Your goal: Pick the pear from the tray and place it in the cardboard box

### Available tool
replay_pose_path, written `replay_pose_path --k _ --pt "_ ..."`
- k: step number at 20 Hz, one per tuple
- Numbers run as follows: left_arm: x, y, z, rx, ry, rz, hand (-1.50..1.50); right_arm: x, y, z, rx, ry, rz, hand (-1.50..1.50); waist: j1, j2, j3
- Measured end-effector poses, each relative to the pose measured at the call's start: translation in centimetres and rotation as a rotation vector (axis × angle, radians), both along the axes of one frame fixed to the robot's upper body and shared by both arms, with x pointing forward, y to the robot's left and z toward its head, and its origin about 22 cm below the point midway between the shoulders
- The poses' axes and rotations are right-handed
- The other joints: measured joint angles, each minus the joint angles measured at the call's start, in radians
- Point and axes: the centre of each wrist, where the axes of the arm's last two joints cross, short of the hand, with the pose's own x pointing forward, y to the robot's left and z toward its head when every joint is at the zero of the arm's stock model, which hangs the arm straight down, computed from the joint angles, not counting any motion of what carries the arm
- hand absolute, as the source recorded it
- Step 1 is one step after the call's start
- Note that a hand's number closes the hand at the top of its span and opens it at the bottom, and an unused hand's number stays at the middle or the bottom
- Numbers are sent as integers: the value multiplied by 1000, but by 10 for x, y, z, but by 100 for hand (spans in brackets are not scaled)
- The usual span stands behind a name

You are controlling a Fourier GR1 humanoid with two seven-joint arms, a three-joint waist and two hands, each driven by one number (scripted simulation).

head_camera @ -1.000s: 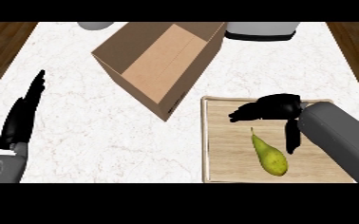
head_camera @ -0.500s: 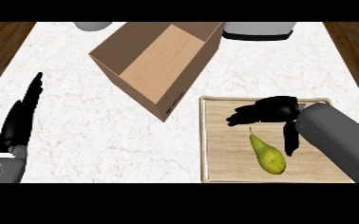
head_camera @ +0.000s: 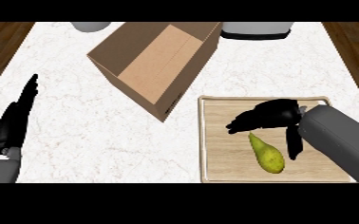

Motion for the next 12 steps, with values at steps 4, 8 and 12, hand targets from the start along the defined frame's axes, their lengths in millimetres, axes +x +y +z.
replay_pose_path --k 4,8,12 --pt "0 -4 2 -3 -2 -1 0 -5 7 -3 -55 3 0 -150 -2 -3 -2" --pt "-2 -7 1 -4 -6 -5 0 -8 9 -10 -62 -4 -12 150 -3 -12 -9" --pt "-4 -8 0 -3 -4 3 0 -9 13 -15 8 -69 -57 150 -6 -17 -13"
